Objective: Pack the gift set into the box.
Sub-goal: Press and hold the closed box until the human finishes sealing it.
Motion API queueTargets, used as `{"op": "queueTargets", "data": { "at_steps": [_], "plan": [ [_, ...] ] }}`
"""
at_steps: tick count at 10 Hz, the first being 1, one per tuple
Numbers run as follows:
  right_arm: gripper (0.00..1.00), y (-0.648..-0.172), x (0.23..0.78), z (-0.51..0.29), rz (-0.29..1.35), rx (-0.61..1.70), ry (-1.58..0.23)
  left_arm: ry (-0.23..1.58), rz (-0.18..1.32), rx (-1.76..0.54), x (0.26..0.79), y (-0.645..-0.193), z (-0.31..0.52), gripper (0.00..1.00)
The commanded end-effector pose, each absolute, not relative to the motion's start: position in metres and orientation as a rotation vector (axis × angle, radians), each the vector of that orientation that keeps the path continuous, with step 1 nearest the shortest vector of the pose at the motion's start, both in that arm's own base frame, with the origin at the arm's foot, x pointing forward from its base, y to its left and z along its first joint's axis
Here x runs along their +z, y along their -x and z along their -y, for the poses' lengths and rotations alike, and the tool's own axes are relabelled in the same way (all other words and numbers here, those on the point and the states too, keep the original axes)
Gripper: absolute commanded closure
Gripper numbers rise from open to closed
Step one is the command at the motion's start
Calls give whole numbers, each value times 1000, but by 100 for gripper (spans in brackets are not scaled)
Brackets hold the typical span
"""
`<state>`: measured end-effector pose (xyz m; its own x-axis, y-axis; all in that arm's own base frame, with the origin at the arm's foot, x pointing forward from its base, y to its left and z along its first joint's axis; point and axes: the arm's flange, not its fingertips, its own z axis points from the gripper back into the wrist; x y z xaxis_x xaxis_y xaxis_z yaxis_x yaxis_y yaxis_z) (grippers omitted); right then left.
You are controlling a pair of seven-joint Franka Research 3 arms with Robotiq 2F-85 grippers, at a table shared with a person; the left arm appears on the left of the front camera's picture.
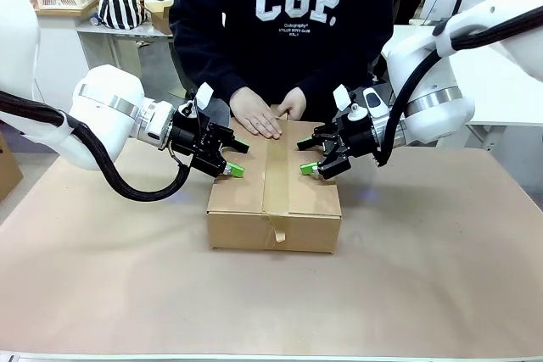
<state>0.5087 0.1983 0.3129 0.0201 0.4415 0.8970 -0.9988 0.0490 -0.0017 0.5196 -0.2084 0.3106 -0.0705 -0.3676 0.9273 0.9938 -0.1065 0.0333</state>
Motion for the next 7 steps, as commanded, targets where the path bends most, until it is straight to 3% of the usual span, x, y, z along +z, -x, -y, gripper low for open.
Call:
{"op": "queueTargets", "data": {
  "at_steps": [1,7],
  "plan": [
    [0,-508,310,-198,876,1351,-826,961,906,-1474,307,-519,208,0],
    [0,-508,310,-198,876,1351,-826,961,906,-1474,307,-519,208,0]
  ]
}}
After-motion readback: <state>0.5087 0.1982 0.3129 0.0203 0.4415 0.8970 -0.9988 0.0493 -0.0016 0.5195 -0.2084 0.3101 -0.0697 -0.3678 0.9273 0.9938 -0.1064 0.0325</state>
